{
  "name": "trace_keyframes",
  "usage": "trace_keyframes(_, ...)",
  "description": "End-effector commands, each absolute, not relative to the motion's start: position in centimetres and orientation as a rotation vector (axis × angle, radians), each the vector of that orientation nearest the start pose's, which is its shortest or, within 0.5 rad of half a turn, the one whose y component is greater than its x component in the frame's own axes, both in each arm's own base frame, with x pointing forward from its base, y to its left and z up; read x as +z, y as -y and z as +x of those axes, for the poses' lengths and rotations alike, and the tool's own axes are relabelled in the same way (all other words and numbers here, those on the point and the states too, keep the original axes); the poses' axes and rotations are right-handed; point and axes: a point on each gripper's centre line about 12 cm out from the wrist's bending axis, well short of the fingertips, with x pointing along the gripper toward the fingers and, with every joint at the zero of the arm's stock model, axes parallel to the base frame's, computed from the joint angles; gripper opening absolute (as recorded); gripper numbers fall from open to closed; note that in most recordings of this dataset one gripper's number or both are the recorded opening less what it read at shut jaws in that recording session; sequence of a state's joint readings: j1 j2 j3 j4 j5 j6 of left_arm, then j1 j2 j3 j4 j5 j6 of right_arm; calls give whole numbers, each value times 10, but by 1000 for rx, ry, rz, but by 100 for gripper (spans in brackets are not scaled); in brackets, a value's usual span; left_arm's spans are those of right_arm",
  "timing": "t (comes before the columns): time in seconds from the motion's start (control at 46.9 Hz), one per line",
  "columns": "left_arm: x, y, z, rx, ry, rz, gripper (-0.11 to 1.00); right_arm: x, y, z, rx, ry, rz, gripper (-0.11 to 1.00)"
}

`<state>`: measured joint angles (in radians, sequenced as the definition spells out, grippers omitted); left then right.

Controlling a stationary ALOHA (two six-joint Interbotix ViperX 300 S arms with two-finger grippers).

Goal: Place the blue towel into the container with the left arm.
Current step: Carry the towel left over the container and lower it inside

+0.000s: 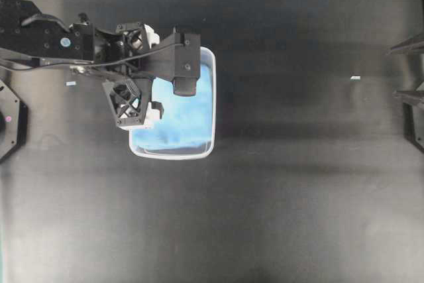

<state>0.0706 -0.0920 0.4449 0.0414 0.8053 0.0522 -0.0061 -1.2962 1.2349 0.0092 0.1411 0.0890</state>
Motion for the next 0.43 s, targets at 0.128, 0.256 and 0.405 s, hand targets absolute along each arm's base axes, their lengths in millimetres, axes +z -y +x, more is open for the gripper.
trace_keyframes(0.128, 267, -28, 360, 51, -1015, 54, 88, 277, 0, 146, -7, -76, 100, 77)
trace_keyframes(0.256, 305, -24, 347, 49, -885, 62, 88, 278, 1, 146, -8, -69, 100, 77)
trace_keyframes(0.405, 339, -19, 324, 45, -728, 69, 88, 279, 0, 145, -6, -63, 100, 78)
